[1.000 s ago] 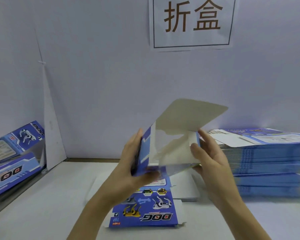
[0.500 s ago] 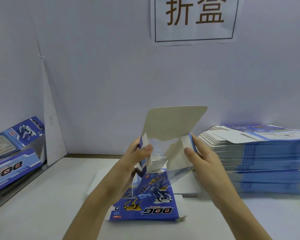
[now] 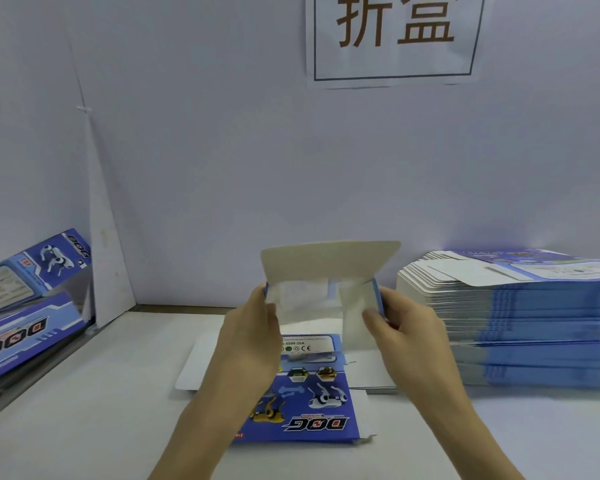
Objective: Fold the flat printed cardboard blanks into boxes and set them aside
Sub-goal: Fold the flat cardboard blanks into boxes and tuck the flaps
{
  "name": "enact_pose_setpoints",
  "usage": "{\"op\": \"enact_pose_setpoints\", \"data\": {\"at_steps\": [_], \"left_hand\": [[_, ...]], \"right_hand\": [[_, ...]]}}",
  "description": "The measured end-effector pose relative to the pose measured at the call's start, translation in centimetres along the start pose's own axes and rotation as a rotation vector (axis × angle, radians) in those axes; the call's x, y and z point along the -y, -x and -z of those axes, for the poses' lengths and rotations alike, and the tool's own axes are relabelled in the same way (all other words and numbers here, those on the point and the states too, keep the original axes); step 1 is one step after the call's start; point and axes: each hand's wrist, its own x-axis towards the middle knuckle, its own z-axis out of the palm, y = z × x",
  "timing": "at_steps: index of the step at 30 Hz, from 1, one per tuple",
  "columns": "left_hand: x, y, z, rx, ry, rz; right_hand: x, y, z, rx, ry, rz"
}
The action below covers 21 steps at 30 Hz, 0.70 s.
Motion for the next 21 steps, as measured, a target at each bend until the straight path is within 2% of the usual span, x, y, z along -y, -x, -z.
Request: {"op": "enact_pose_setpoints", "data": {"at_steps": [2, 3, 6, 10, 13, 15, 18, 21], "left_hand": [[-0.5, 0.4, -0.1, -0.018, -0.083, -0.039], [-0.7, 0.6, -0.1, -0.03, -0.045, -0.062], [-1.0, 1.3, 0.6, -0.063, 0.055, -0.13], [-1.0, 1.1, 1.0, -0.083, -0.05, -0.289], [-1.4, 1.8, 1.1, -0.136, 0.066, -0.416], [-1.5, 2.0, 0.9, -0.143, 0.101, -0.438], [-1.6, 2.0, 0.2, -0.241, -0.019, -0.451], [-2.0, 2.3, 0.4, -0.289, 0.123, -0.454]], "right_hand": [[-0.1, 0.1, -0.1, -0.101, 0.112, 0.014], [0.0, 0.2, -0.2, -0.123, 0.108, 0.003], [0.1, 0.1, 0.0, -0.093, -0.036, -0.045], [0.0, 0.0, 0.3, -0.141, 0.104, -0.007], [0.3, -0.2, 0.5, -0.21, -0.067, -0.041], [0.0, -0.6, 0.9, -0.17, -0.175, -0.138], [-0.8, -0.7, 0.9, -0.106, -0.097, -0.198], [-0.6, -0.5, 0.6, -0.113, -0.146, -0.202]]}}
